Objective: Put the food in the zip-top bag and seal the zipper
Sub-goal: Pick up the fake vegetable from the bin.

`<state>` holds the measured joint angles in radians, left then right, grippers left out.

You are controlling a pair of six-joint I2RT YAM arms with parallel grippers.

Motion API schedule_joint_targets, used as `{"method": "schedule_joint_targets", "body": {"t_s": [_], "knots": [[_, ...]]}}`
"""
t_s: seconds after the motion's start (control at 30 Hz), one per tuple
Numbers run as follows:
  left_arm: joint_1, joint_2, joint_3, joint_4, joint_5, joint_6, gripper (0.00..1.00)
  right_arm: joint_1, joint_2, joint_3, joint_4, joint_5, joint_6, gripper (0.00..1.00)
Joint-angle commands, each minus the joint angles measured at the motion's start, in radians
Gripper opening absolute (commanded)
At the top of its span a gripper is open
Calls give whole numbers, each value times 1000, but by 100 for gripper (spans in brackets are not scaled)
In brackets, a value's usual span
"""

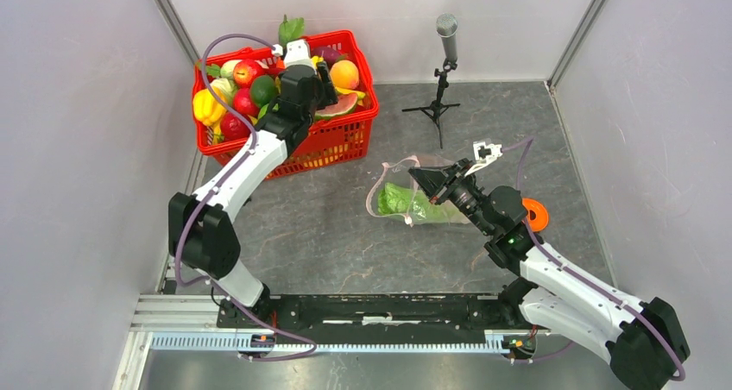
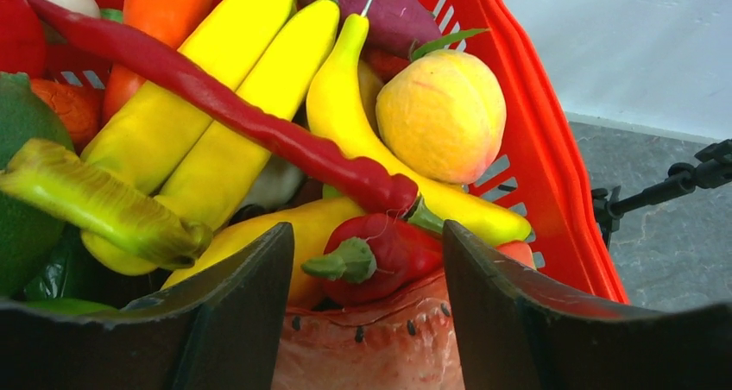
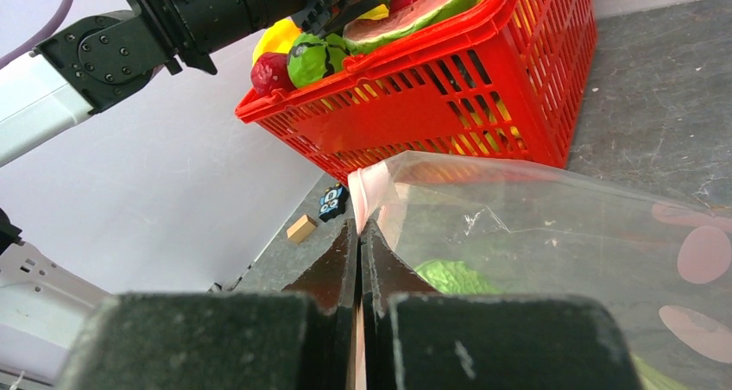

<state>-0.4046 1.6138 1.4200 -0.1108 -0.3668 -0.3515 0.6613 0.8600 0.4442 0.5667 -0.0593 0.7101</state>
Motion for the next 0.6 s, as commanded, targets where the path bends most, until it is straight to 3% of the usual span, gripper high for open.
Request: {"method": "schedule_joint_targets", "body": {"t_s": [0.0, 0.3, 0.47, 0.57], "knots": [[9, 24, 59, 74, -5, -1, 66, 3, -23, -1, 44, 9, -3, 0], [11, 18, 33, 95, 9, -3, 34, 3, -23, -2, 42, 15, -7, 0], [11, 14, 24, 101, 8, 18, 27, 3, -23, -5, 46, 11, -3, 0], [11, 5, 14, 106, -2, 29, 9, 3, -27, -7, 47, 10, 0, 0]]}}
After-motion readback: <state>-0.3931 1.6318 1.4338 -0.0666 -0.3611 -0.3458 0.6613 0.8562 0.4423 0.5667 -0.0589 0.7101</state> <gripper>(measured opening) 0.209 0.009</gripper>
